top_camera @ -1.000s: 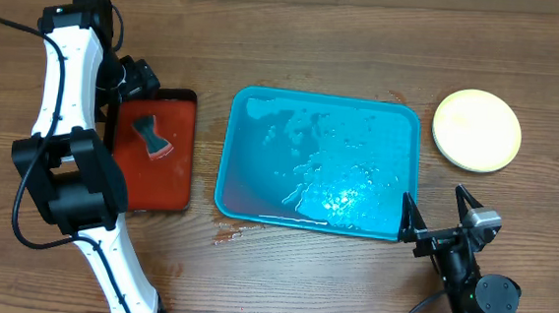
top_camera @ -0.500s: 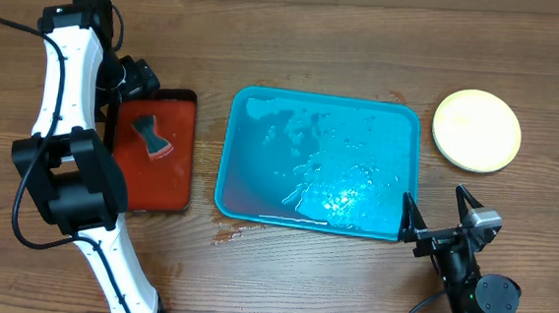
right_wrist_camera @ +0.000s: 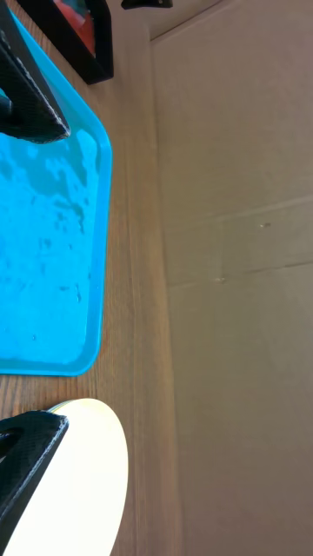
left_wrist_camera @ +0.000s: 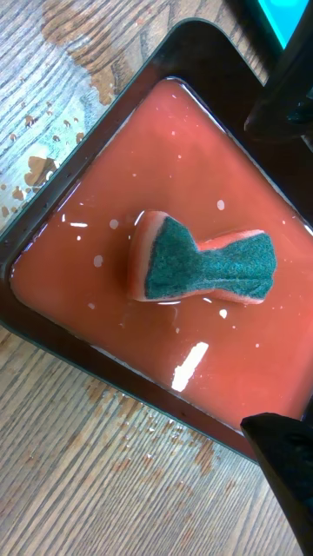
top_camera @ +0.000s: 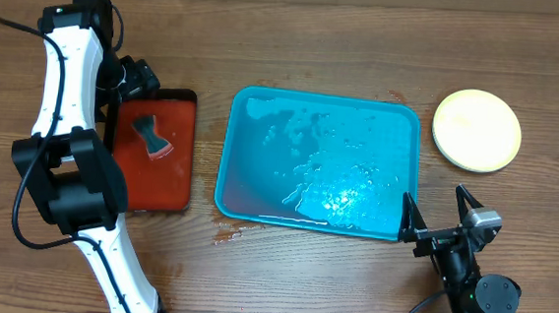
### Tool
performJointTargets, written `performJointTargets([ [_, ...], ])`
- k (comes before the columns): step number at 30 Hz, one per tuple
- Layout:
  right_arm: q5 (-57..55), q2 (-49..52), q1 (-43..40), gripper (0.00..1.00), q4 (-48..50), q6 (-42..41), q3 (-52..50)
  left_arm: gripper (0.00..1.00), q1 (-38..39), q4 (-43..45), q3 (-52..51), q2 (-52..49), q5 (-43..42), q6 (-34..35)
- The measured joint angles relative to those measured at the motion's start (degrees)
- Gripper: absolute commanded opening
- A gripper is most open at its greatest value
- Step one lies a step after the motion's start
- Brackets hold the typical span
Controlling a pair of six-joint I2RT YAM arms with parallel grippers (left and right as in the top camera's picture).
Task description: Clean dirty plates on tray and stack at the side
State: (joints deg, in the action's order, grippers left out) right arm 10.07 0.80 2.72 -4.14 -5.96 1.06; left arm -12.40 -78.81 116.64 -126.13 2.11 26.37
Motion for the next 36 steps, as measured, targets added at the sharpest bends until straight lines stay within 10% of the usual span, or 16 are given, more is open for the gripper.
performJointTargets([
  [16,0.0,0.0,0.0,1.0,0.0,0.0,0.0,1.0,3.3,8.9,-5.5,18.0,2.0,-3.0],
  [26,0.0,0.0,0.0,1.0,0.0,0.0,0.0,1.0,12.6,34.3,-44.7,52.7,1.9,-12.0],
  [36,0.0,-0.2,0.0,1.0,0.0,0.0,0.0,1.0,14.7,36.7,-74.9,89.2,1.6,-17.2],
])
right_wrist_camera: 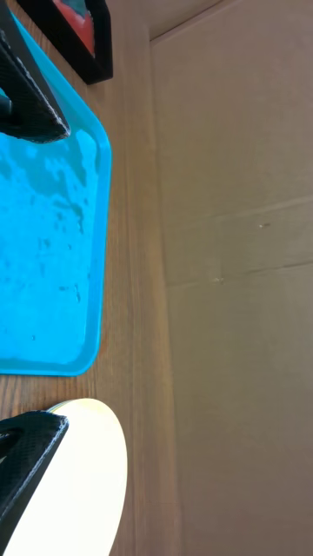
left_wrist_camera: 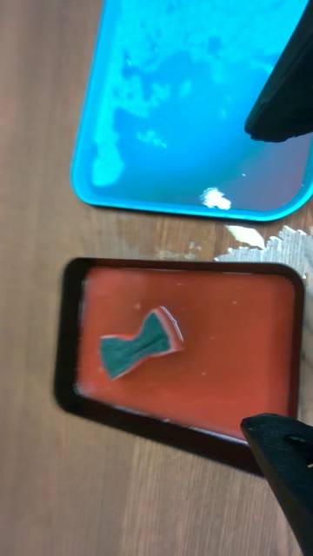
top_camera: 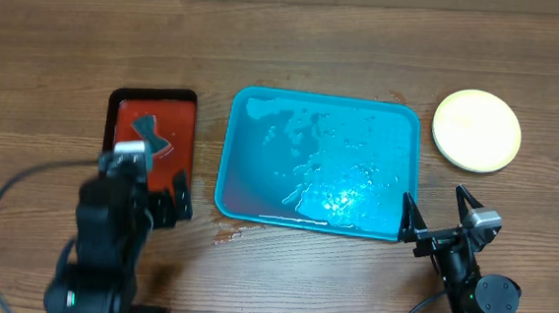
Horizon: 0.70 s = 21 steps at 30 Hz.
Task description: Clean dirty plates on tray and stack at the side
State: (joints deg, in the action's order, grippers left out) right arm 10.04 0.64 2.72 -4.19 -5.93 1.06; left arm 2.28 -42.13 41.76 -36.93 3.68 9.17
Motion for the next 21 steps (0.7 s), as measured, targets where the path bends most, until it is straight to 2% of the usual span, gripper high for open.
performJointTargets([
  [4,0.0,0.0,0.0,1.0,0.0,0.0,0.0,1.0,0.0,3.6,-7.5,9.9,-0.1,-0.4],
  [12,0.0,0.0,0.0,1.0,0.0,0.0,0.0,1.0,0.0,23.2,-25.1,22.9,-1.0,-0.4],
  [21,0.0,0.0,0.0,1.0,0.0,0.0,0.0,1.0,0.0,36.6,-37.1,32.6,-1.6,-0.4],
])
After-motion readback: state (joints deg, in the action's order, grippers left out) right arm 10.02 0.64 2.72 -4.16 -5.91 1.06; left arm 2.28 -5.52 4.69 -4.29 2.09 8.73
